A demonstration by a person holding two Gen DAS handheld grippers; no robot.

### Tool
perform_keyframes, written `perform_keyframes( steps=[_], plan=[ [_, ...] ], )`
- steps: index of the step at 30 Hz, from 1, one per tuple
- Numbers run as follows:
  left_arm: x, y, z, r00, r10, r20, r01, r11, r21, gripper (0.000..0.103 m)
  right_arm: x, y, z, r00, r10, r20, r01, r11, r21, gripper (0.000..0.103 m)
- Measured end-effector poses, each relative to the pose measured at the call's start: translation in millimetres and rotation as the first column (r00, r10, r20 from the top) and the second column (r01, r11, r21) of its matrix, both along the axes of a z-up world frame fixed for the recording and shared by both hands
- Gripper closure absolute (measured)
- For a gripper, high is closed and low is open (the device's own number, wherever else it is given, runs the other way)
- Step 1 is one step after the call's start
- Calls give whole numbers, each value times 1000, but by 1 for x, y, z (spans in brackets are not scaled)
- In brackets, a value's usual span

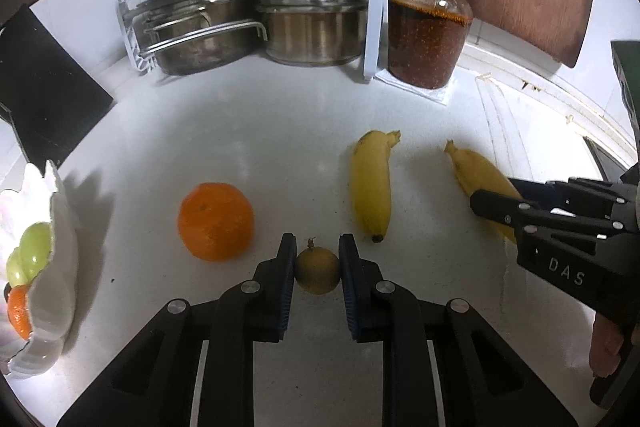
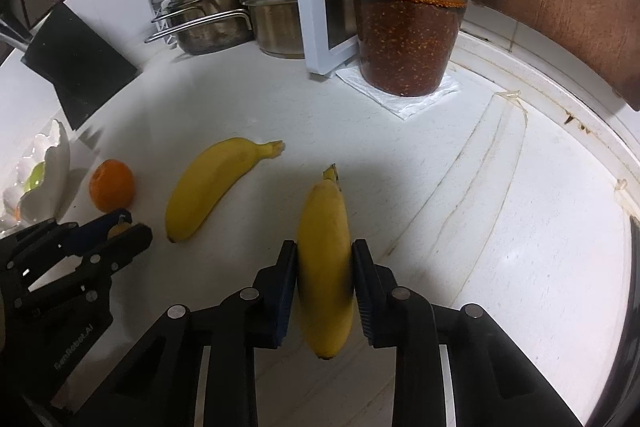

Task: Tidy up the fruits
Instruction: 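Grasp the second small brown fruit with the left gripper while the right gripper grasps a yellow banana, then carry the brown fruit with the left gripper while the right gripper carries the banana over the bowl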

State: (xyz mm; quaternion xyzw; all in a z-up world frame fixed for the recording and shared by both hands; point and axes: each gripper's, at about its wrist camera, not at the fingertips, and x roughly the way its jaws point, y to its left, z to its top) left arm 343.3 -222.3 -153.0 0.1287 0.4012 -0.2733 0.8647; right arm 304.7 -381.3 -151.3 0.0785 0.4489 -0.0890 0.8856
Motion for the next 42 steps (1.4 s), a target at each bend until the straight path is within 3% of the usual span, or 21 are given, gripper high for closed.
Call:
perform_keyframes(
  steps=[22,42],
  plan=[
    [-29,31,56,994,40,98,-29,994,-103,81,-32,27,56,992,6,125,-6,1000,1,74],
    [-58,85,120,966,119,227,-72,976,-204,81,-47,79,119,951,115,288,-116,993,-16,74]
  ],
)
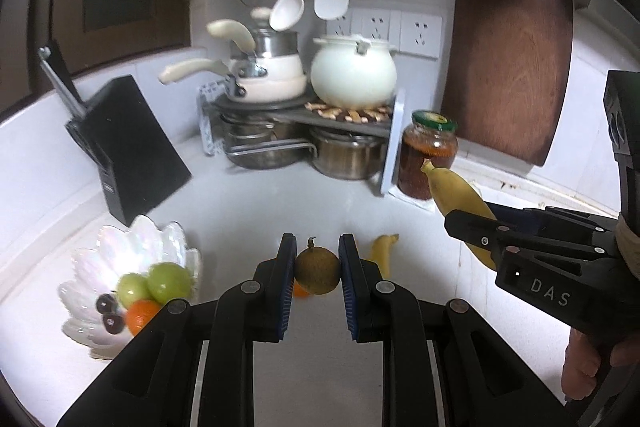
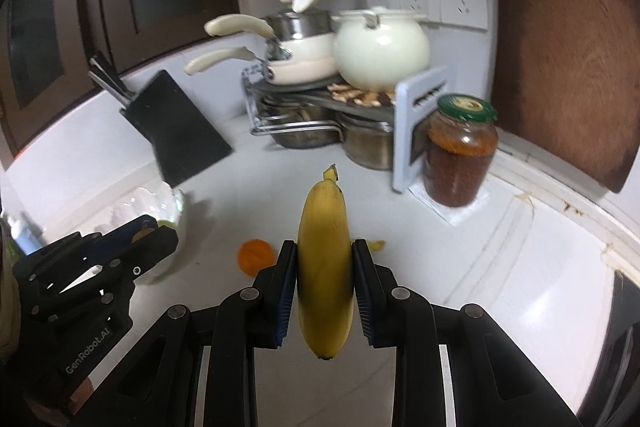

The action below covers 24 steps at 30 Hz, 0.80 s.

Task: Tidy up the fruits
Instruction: 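Carry the brown fruit with the left gripper while the right gripper carries the banana over the bowl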

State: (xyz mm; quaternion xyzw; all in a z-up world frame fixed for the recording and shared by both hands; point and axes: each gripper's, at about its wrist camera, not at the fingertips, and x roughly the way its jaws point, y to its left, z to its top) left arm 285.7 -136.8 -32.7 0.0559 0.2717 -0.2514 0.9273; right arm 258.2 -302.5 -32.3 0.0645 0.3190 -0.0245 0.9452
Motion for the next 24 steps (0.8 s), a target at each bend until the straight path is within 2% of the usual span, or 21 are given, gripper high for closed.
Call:
perform_keyframes(
  steps=[11,24],
  plan=[
    [-8,45,23,995,76,72,-74,997,-29,81,3,43,22,993,89,72,-89,996,-7,74],
    [-10,102,36,976,181,123,-178,983,-37,81,23,94,32,974,203,98,-205,979,2,74]
  ],
)
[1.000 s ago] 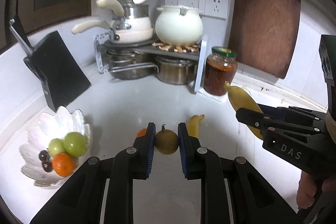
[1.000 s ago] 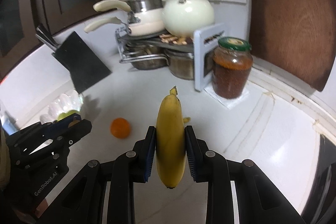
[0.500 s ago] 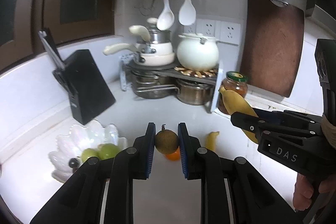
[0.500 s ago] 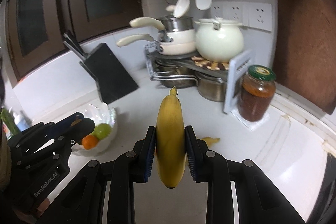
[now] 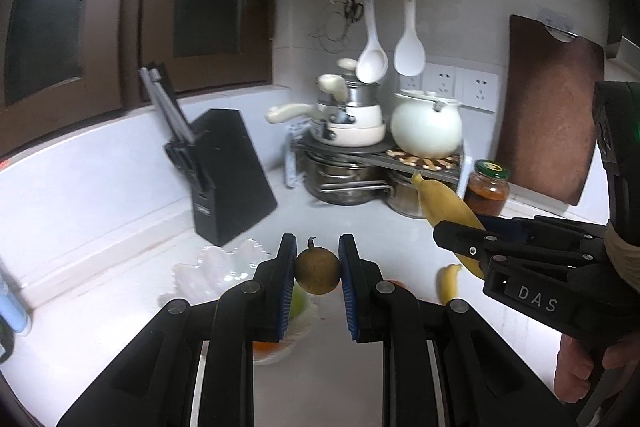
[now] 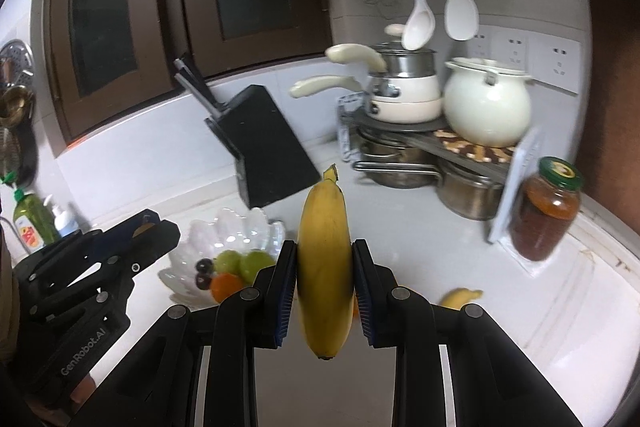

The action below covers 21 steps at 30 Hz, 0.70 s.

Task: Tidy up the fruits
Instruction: 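Carry the brown fruit with the left gripper while the right gripper carries the banana over the bowl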

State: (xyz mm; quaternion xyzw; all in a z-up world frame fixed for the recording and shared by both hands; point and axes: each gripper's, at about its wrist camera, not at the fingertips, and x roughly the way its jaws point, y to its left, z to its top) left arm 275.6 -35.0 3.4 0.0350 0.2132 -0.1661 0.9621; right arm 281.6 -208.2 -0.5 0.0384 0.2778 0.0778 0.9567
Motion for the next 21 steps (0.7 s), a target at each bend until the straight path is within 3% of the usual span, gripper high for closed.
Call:
perform_keyframes(
  steps=[21],
  plan=[
    [27,66,-15,989,146,-31,-146,989,21,81,52,75,-16,984,169,-52,-169,986,17,74]
  ],
)
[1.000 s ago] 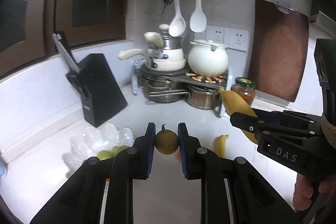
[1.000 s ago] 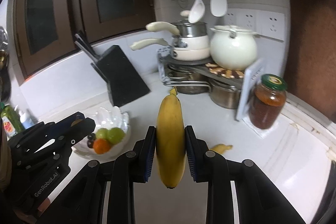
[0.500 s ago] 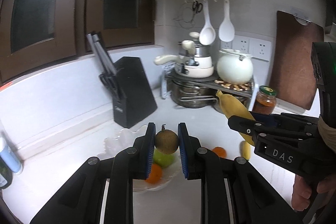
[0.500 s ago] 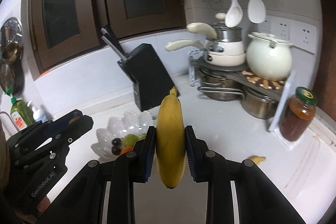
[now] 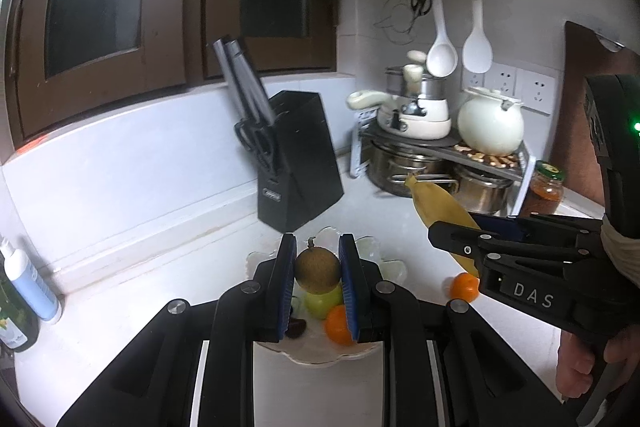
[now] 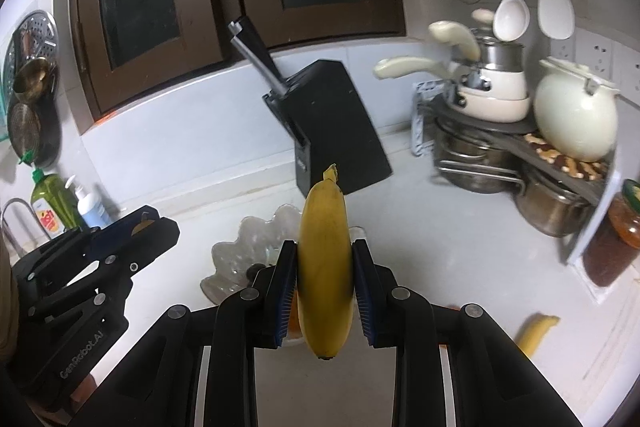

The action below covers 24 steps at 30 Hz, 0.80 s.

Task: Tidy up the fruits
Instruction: 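Carry the brown fruit with the left gripper while the right gripper carries the banana over the bowl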

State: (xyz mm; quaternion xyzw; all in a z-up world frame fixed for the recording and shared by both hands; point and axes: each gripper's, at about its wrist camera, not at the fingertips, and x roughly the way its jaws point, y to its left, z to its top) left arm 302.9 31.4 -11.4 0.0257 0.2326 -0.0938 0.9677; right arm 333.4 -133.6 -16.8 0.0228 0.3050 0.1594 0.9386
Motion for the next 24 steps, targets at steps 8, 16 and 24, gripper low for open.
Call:
perform_keyframes(
  steps=[8,16,24],
  plan=[
    [21,16,-18,998,28,-55,-29,1000,-11,81,28,21,-15,997,64,-31,-64,997,-29,74],
    [43,26,-45,990,35,-134,-36,999,-6,81,55,38,-37,990,113,-88,-117,992,-39,74],
    [60,31,-68,978,25,-207,-30,999,-21,81,76,49,-60,980,131,-152,-140,989,-44,74]
  ],
)
